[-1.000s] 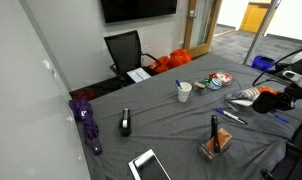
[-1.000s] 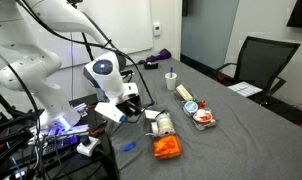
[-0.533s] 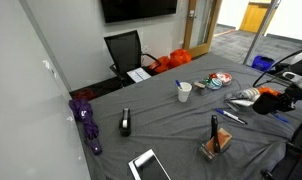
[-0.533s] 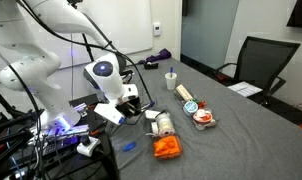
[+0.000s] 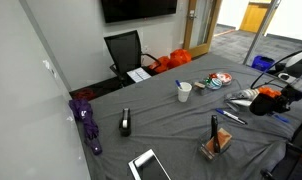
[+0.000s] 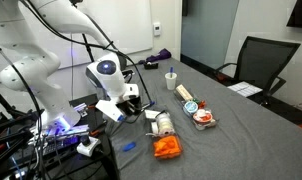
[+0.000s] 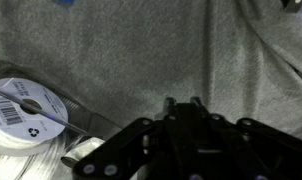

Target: Move the black cup to the left

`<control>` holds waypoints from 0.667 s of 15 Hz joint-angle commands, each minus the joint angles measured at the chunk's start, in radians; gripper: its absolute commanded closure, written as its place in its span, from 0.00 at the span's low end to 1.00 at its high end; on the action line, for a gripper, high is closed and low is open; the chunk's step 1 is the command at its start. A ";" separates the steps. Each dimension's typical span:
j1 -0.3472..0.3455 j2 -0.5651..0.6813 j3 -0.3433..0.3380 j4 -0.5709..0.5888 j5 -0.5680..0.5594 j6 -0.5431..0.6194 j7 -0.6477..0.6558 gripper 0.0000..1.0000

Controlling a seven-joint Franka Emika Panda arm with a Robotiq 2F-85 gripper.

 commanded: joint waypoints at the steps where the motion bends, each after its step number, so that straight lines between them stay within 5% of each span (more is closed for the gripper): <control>1: 0.051 -0.021 0.045 -0.013 0.000 0.042 0.148 0.95; 10: 0.280 0.086 0.251 0.000 0.118 0.347 0.584 0.95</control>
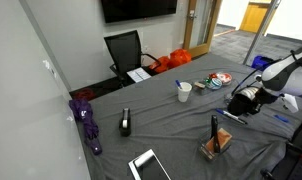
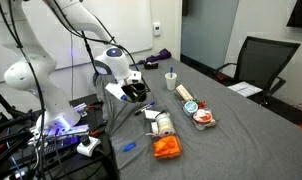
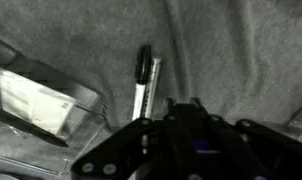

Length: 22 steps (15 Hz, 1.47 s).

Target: Move the black cup to the left

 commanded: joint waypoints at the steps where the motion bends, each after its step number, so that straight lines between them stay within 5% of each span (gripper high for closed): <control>1: 0.085 0.077 0.058 0.016 0.012 0.144 0.171 0.95; 6: 0.224 0.180 0.003 0.052 -0.069 0.212 0.411 0.95; 12: 0.423 0.234 -0.185 0.127 -0.194 0.161 0.640 0.95; 13: 0.379 0.235 -0.167 0.123 -0.363 0.168 0.784 0.95; 17: 0.484 0.241 -0.294 0.180 -0.681 0.083 1.046 0.95; 22: 0.431 0.225 -0.231 0.261 -0.825 -0.025 1.154 0.95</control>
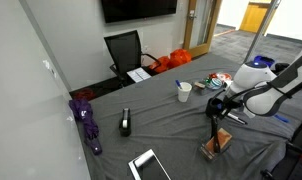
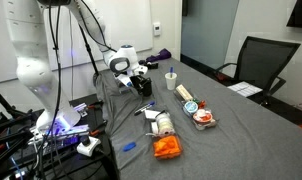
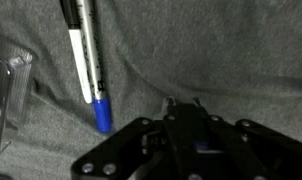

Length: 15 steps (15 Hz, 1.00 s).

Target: Move the black cup to the left

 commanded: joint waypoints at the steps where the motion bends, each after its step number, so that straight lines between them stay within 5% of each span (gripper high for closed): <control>1: -0.037 -0.017 0.043 0.061 -0.053 -0.074 0.035 0.95; 10: -0.085 0.000 0.137 0.150 -0.056 -0.168 0.024 0.95; 11: -0.089 0.001 0.145 0.122 -0.045 -0.125 0.031 0.81; 15: -0.089 0.002 0.146 0.134 -0.051 -0.148 0.031 0.81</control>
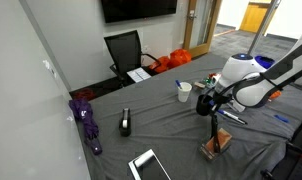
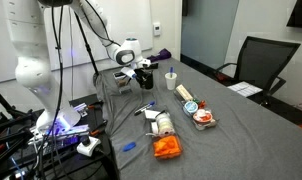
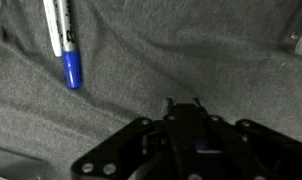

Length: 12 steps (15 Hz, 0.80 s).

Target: Move the black cup to the left

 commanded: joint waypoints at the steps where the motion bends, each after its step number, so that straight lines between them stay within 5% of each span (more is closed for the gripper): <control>1: -0.021 0.000 0.018 0.001 -0.017 -0.003 0.012 0.81; 2: 0.011 0.007 -0.012 0.011 -0.060 -0.020 0.051 0.95; 5: 0.038 0.024 -0.037 0.047 -0.161 -0.112 0.086 0.95; 12: 0.007 0.079 0.023 0.115 -0.107 -0.152 0.080 0.95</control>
